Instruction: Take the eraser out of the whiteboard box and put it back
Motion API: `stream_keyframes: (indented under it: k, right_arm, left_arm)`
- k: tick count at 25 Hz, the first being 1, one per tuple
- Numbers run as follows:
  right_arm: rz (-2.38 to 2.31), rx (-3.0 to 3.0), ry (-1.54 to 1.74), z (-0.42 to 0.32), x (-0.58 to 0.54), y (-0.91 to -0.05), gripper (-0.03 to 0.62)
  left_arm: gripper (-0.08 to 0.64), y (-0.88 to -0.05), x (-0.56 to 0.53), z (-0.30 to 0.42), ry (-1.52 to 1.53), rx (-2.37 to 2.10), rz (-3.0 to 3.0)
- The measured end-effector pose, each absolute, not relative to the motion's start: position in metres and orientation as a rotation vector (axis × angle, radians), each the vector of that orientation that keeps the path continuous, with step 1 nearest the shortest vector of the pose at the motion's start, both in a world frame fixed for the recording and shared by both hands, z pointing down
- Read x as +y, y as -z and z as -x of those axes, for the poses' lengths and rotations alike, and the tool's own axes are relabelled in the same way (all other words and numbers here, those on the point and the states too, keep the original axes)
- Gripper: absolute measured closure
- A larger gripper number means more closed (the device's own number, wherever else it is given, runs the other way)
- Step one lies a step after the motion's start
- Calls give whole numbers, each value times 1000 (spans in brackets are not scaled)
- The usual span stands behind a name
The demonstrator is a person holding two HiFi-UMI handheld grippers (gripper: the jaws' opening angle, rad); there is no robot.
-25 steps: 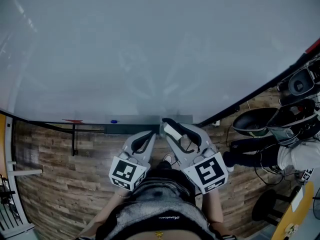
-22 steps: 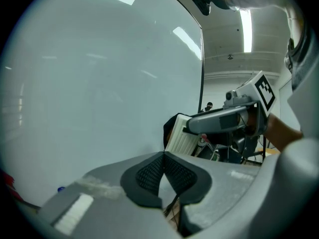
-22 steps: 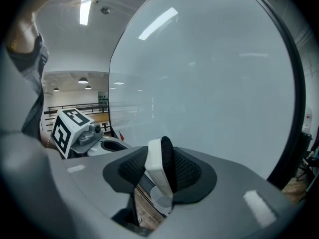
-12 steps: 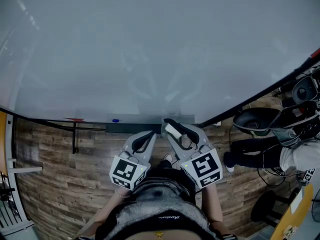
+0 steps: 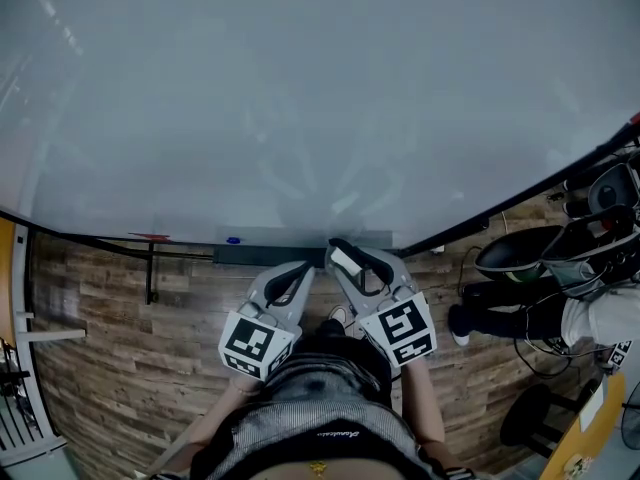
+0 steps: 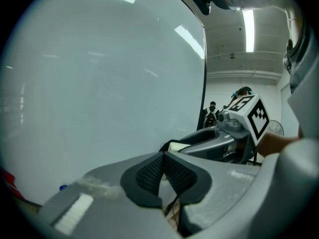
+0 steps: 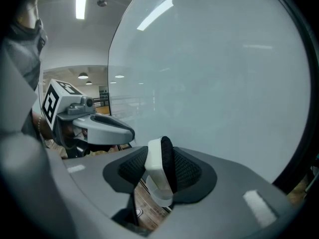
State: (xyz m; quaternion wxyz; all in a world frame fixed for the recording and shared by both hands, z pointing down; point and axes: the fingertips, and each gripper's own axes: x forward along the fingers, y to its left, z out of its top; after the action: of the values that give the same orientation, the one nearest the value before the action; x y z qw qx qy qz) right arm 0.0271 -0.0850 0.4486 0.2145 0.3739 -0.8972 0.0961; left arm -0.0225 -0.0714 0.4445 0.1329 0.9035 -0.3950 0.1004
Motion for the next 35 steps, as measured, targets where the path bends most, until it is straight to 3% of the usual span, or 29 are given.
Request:
stream_keyframes:
  k: [35]
  right_arm:
    - [-1022, -2417, -417, -28, -94, -536, 430]
  left_arm:
    - [558, -455, -78, 23, -312, -1122, -2598]
